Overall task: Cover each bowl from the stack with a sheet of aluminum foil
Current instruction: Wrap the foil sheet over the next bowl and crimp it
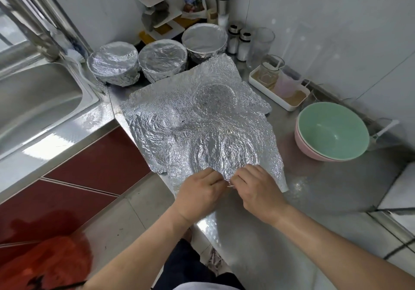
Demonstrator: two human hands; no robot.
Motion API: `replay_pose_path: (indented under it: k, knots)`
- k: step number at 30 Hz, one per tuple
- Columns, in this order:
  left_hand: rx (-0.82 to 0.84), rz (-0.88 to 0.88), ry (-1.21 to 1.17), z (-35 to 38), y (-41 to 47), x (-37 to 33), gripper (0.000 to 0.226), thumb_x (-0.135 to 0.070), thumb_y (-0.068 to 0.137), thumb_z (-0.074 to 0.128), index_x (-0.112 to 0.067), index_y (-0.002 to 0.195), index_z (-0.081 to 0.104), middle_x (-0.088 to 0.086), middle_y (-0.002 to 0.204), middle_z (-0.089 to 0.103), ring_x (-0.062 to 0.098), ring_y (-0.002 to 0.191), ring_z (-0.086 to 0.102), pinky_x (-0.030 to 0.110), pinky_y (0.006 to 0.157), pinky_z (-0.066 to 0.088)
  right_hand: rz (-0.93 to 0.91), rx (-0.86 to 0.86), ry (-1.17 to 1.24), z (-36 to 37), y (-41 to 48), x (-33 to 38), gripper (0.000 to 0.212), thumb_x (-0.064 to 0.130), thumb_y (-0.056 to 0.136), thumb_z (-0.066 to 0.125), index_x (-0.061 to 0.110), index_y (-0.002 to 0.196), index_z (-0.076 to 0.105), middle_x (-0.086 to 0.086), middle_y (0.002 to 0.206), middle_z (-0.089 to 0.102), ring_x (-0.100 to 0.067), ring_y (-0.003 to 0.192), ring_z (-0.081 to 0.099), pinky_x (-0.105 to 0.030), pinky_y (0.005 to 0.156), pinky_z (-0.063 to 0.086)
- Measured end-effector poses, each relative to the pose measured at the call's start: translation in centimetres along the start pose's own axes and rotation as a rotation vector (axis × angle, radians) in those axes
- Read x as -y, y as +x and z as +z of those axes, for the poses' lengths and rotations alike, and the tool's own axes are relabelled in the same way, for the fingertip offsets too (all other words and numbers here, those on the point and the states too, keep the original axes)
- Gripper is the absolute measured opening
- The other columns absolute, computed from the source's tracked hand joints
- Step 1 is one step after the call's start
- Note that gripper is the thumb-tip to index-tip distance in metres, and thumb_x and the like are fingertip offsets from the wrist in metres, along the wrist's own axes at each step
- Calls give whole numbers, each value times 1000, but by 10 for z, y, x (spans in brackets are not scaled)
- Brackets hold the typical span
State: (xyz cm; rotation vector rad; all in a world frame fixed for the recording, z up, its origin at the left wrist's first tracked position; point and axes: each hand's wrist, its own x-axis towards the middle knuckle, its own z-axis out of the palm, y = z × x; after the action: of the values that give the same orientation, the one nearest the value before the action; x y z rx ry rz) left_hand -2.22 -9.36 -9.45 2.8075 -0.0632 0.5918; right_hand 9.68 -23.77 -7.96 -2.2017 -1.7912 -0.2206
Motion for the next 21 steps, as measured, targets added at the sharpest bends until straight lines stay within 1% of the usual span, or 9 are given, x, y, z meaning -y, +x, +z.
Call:
replay_pose_path:
  k: [3,5,7,9,11,14,17,19,21]
  knots:
    - [25,-31,-31,4,-4,-13,6,-16,85,72,-15,79,71,-2,77,59,18,70,50,32,57,46,-7,34,-5,-5,-10,0,17,2,78,51,15,72,60,-1,74,53,-22,69,48,-29,67,31]
    - [57,-70,-71,2,-4,-18,8,-25,88,70,-19,87,73,-4,79,59,16,73,51,28,61,45,14,84,9,-9,-12,-1,15,5,74,66,18,75,60,1,78,52,-21,73,48,-29,69,30]
    - [95,-119,-142,-7,-1,-20,20,-36,92,65,-20,99,73,-4,85,62,15,79,54,28,65,48,75,143,58,-16,-15,-2,16,17,74,72,21,84,61,5,86,54,-19,81,52,-30,75,34]
    - [90,-160,-209,-20,2,-17,31,-40,95,55,-17,104,73,-3,91,65,16,81,57,31,64,52,140,170,110,-24,-15,-2,19,33,77,68,25,93,61,8,96,55,-16,90,54,-34,81,37]
    - [73,-172,-216,-31,1,-9,41,-46,97,45,-18,100,75,-4,91,67,15,83,58,31,64,53,154,134,123,-30,-14,4,14,36,83,60,26,92,63,9,97,56,-15,91,54,-36,82,37]
    - [125,-182,-190,-36,-7,7,36,-46,95,48,-24,96,77,-9,94,67,13,88,57,33,66,53,140,93,111,-27,-10,15,16,33,89,52,23,86,65,8,91,58,-15,85,54,-35,77,36]
    - [157,-170,-163,-32,-15,13,31,-43,92,51,-25,95,77,-10,93,66,14,89,56,33,62,54,105,91,87,-17,-7,24,2,24,84,67,23,85,66,7,87,58,-15,81,53,-31,76,32]
    - [155,-146,-137,-30,-15,13,30,-42,91,52,-25,95,77,-10,92,66,14,89,56,32,61,54,119,124,70,-9,-6,26,16,15,75,77,23,83,66,7,84,58,-16,80,53,-29,75,30]
    - [153,-118,-110,-29,-13,13,28,-41,91,53,-25,95,76,-10,92,66,14,89,57,31,63,54,111,123,49,-1,-6,24,23,6,68,77,20,80,64,5,81,57,-18,78,53,-29,72,30]
